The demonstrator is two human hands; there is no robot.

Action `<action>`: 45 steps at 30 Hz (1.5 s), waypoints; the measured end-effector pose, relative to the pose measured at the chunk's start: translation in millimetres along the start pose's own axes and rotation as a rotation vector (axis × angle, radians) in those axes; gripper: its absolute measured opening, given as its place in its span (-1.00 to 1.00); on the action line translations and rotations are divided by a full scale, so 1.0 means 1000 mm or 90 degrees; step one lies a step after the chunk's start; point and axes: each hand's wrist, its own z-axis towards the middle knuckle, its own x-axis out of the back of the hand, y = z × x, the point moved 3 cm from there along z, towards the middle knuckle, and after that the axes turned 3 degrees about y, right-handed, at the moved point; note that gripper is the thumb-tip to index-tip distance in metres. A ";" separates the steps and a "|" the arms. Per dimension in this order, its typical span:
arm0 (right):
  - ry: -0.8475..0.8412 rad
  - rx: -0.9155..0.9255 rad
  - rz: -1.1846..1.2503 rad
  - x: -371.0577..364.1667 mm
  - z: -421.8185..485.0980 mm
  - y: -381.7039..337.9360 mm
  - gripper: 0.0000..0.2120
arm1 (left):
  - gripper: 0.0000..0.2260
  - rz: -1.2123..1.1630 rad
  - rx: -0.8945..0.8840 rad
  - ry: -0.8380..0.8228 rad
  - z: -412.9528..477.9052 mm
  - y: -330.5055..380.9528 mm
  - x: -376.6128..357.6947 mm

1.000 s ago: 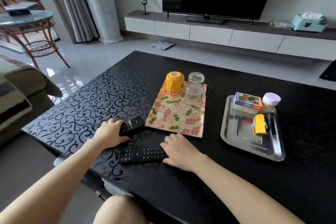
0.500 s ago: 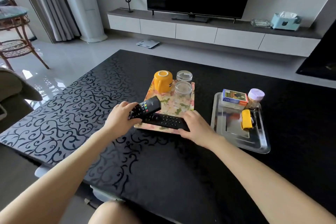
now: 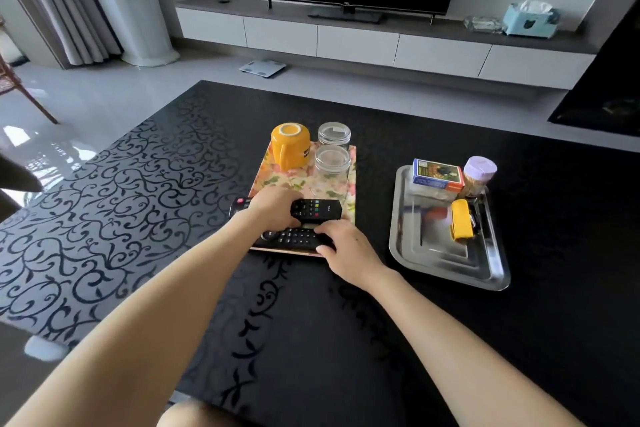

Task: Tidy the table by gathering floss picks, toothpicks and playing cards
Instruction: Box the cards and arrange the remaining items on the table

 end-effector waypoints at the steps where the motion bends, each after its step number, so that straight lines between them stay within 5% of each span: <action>1: -0.005 0.000 0.001 0.000 0.000 0.001 -0.64 | -0.66 0.002 -0.003 -0.009 0.002 0.002 -0.001; 8: 0.053 0.010 -0.009 0.002 -0.007 -0.002 -0.69 | -0.84 -0.069 0.013 -0.059 0.005 0.008 0.002; 14: 0.117 0.035 -0.038 0.013 -0.021 -0.008 -0.74 | -0.59 -0.081 0.057 -0.112 -0.003 0.011 0.002; 17: 0.154 0.034 -0.042 0.031 -0.035 -0.005 -0.75 | -0.43 -0.070 0.075 -0.086 -0.009 0.021 0.006; 22: 0.239 -0.009 -0.065 0.077 -0.070 0.015 -0.77 | -0.59 -0.084 -0.001 0.026 -0.020 0.078 0.030; 31: 0.455 -0.358 -0.152 0.192 -0.228 0.144 -0.75 | -0.76 -0.242 -0.161 0.075 -0.042 0.249 0.015; 37: 0.609 -0.653 -0.015 0.252 -0.282 0.238 -0.59 | -0.78 -0.278 -0.186 0.105 -0.017 0.321 0.008; 42: 0.645 -0.753 0.125 0.267 -0.272 0.293 -0.30 | -0.79 -0.290 -0.116 0.162 0.002 0.323 0.007; 45: 0.658 -0.756 0.122 0.268 -0.261 0.318 -0.39 | -0.79 -0.272 -0.013 0.233 0.006 0.285 -0.001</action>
